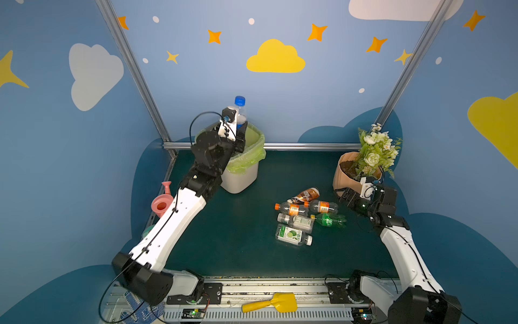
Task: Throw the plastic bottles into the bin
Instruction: 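Lift the blue-cap bottle and carry it over the bin, then open the left gripper to drop the blue-cap bottle into the bin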
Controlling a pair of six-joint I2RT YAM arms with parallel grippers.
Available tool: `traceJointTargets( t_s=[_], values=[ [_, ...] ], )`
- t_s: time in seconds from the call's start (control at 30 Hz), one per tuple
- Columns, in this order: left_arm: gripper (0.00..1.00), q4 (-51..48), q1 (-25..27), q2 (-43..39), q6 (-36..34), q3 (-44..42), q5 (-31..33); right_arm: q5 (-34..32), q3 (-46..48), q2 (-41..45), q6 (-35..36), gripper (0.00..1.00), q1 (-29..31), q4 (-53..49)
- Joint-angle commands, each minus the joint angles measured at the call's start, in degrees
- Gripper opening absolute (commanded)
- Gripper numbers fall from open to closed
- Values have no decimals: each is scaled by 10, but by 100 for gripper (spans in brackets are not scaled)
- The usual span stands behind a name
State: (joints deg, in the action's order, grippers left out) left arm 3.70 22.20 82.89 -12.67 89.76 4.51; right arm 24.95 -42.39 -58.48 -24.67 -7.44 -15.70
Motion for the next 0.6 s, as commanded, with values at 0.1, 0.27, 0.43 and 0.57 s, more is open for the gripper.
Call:
traceJointTargets(
  t_s=[0.1, 0.27, 0.43, 0.57],
  values=[
    [82, -239, -44, 137, 125, 150, -39, -4, 9, 23, 4, 97, 2, -21],
    [100, -165, -35, 77, 118, 112, -47, -11, 5, 22, 10, 97, 2, -27],
    [100, -90, -5, -21, 110, 49, -39, -14, 4, 12, 8, 97, 2, -24],
    [100, -66, 29, -87, 95, -22, -15, -12, 3, 3, 9, 97, 2, -24]
  ],
)
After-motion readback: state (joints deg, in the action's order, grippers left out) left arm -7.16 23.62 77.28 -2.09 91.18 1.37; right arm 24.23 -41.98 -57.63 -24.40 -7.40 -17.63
